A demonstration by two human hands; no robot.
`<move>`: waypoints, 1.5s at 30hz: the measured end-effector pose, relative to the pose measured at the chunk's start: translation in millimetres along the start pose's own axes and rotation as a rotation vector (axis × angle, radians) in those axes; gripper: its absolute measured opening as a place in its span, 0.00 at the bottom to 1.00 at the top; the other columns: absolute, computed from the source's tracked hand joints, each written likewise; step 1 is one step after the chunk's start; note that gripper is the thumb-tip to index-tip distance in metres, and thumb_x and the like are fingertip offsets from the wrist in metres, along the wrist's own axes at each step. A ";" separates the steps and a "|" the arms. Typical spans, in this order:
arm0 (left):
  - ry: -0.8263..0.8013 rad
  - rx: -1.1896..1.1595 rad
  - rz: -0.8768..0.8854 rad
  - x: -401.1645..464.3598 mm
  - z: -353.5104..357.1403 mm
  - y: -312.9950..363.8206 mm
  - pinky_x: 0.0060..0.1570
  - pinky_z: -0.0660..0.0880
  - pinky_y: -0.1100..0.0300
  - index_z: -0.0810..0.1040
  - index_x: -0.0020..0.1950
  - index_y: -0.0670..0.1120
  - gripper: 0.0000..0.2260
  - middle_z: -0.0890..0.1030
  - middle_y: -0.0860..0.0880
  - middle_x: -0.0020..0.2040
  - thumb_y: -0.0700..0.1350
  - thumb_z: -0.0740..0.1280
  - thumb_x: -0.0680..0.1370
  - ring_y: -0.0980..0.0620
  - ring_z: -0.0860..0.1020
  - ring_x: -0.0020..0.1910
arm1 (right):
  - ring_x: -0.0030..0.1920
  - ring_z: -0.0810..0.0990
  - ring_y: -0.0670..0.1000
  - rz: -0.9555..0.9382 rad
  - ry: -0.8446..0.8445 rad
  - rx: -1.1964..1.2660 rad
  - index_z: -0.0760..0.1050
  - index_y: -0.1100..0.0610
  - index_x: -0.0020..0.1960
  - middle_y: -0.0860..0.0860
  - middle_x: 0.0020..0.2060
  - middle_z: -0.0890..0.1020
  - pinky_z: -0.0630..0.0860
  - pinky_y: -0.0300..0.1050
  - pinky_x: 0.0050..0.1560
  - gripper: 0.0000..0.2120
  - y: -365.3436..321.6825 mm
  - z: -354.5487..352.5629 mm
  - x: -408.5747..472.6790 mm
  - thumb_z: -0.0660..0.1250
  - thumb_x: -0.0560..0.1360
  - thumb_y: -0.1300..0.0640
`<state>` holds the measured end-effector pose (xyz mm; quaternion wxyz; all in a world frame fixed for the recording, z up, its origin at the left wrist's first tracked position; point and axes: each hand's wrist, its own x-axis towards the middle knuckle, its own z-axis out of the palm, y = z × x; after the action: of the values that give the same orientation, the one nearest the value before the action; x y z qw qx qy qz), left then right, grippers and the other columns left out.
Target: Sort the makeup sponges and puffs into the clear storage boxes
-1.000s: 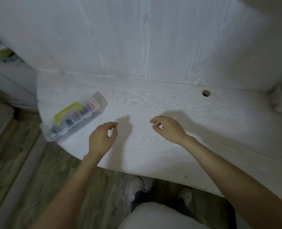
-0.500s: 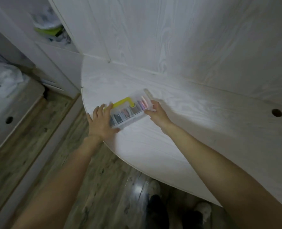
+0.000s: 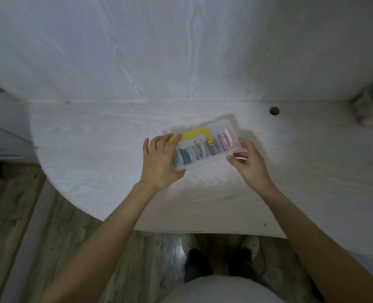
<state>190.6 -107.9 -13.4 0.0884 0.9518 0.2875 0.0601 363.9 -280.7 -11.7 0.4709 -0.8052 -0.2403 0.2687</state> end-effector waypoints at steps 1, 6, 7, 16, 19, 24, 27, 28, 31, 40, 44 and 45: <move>-0.026 -0.008 0.040 11.3 5.2 19.9 0.69 0.52 0.38 0.62 0.74 0.49 0.44 0.68 0.43 0.70 0.56 0.75 0.61 0.39 0.64 0.68 | 0.52 0.77 0.50 0.010 0.050 -0.012 0.64 0.58 0.70 0.54 0.65 0.71 0.73 0.43 0.53 0.27 9.8 -19.5 -1.6 0.69 0.74 0.58; -0.132 -0.024 0.215 73.5 44.7 145.9 0.71 0.48 0.41 0.57 0.75 0.51 0.44 0.63 0.45 0.73 0.58 0.74 0.64 0.42 0.60 0.71 | 0.52 0.76 0.50 0.023 0.229 -0.102 0.62 0.59 0.71 0.56 0.67 0.67 0.75 0.48 0.56 0.28 62.4 -135.4 -9.7 0.68 0.74 0.59; -0.152 -0.025 0.228 82.9 52.7 164.8 0.71 0.48 0.41 0.56 0.75 0.51 0.44 0.63 0.46 0.73 0.58 0.74 0.64 0.42 0.59 0.71 | 0.52 0.76 0.51 0.010 0.245 -0.132 0.62 0.59 0.71 0.56 0.68 0.65 0.75 0.48 0.57 0.28 71.7 -151.5 -9.3 0.68 0.75 0.60; -0.063 -0.079 0.329 154.3 116.0 302.1 0.72 0.44 0.42 0.67 0.68 0.52 0.33 0.63 0.47 0.74 0.53 0.74 0.65 0.47 0.57 0.74 | 0.72 0.62 0.59 -0.189 0.150 -0.777 0.59 0.58 0.74 0.56 0.75 0.59 0.67 0.55 0.65 0.32 156.9 -268.9 22.3 0.67 0.73 0.59; 0.083 0.012 0.396 175.4 126.0 311.4 0.70 0.55 0.41 0.71 0.66 0.50 0.30 0.65 0.44 0.73 0.52 0.74 0.66 0.43 0.62 0.72 | 0.68 0.67 0.64 -0.135 0.171 -0.968 0.64 0.58 0.72 0.58 0.72 0.66 0.69 0.59 0.62 0.32 164.1 -284.3 44.1 0.70 0.71 0.55; 0.174 -0.023 0.399 202.3 131.6 335.2 0.55 0.70 0.48 0.75 0.63 0.49 0.20 0.77 0.45 0.62 0.49 0.71 0.72 0.42 0.75 0.59 | 0.68 0.67 0.62 -0.129 0.203 -1.018 0.59 0.59 0.74 0.57 0.74 0.62 0.68 0.56 0.62 0.32 158.9 -299.9 87.6 0.66 0.74 0.54; 0.140 -0.095 0.315 220.2 133.9 342.2 0.60 0.69 0.47 0.74 0.65 0.48 0.19 0.75 0.44 0.65 0.45 0.69 0.74 0.42 0.73 0.63 | 0.69 0.65 0.60 -0.140 0.179 -0.968 0.51 0.58 0.76 0.55 0.77 0.51 0.69 0.54 0.61 0.32 158.1 -300.9 103.5 0.61 0.77 0.54; 0.125 -0.116 0.292 226.5 135.0 342.6 0.62 0.67 0.47 0.74 0.66 0.47 0.19 0.74 0.44 0.67 0.44 0.68 0.75 0.42 0.72 0.65 | 0.66 0.70 0.59 -0.142 0.163 -0.955 0.48 0.57 0.77 0.54 0.77 0.48 0.72 0.52 0.55 0.33 158.3 -300.6 107.9 0.60 0.78 0.55; 0.093 -0.135 0.284 242.0 134.5 342.1 0.66 0.65 0.48 0.72 0.68 0.46 0.20 0.71 0.43 0.69 0.43 0.67 0.76 0.42 0.69 0.68 | 0.46 0.79 0.56 -0.097 0.107 -0.935 0.42 0.54 0.77 0.52 0.77 0.40 0.69 0.44 0.34 0.33 154.8 -301.2 120.8 0.57 0.79 0.55; -0.069 -0.190 0.233 250.7 125.6 344.6 0.69 0.61 0.49 0.68 0.70 0.47 0.23 0.65 0.44 0.73 0.48 0.66 0.76 0.44 0.65 0.71 | 0.64 0.73 0.52 -0.166 0.122 -0.793 0.48 0.53 0.77 0.46 0.77 0.45 0.72 0.43 0.41 0.32 145.9 -313.7 128.6 0.60 0.78 0.57; -0.046 -0.481 0.151 239.3 97.6 349.5 0.66 0.64 0.55 0.73 0.65 0.48 0.18 0.69 0.45 0.70 0.47 0.66 0.76 0.46 0.67 0.68 | 0.63 0.72 0.58 -0.241 0.290 -0.601 0.66 0.60 0.70 0.57 0.68 0.70 0.72 0.47 0.56 0.22 124.0 -315.4 117.5 0.59 0.77 0.62; -0.022 -0.560 0.114 231.5 87.5 349.8 0.63 0.66 0.58 0.75 0.63 0.48 0.15 0.73 0.46 0.65 0.47 0.66 0.76 0.48 0.70 0.65 | 0.59 0.75 0.61 -0.274 0.347 -0.573 0.70 0.62 0.66 0.60 0.61 0.76 0.72 0.48 0.55 0.18 116.3 -314.0 111.6 0.60 0.76 0.63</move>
<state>584.3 -276.9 -13.2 0.3474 0.9056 0.2046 0.1317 669.0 -458.1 -8.5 0.2916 -0.8984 -0.3280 -0.0156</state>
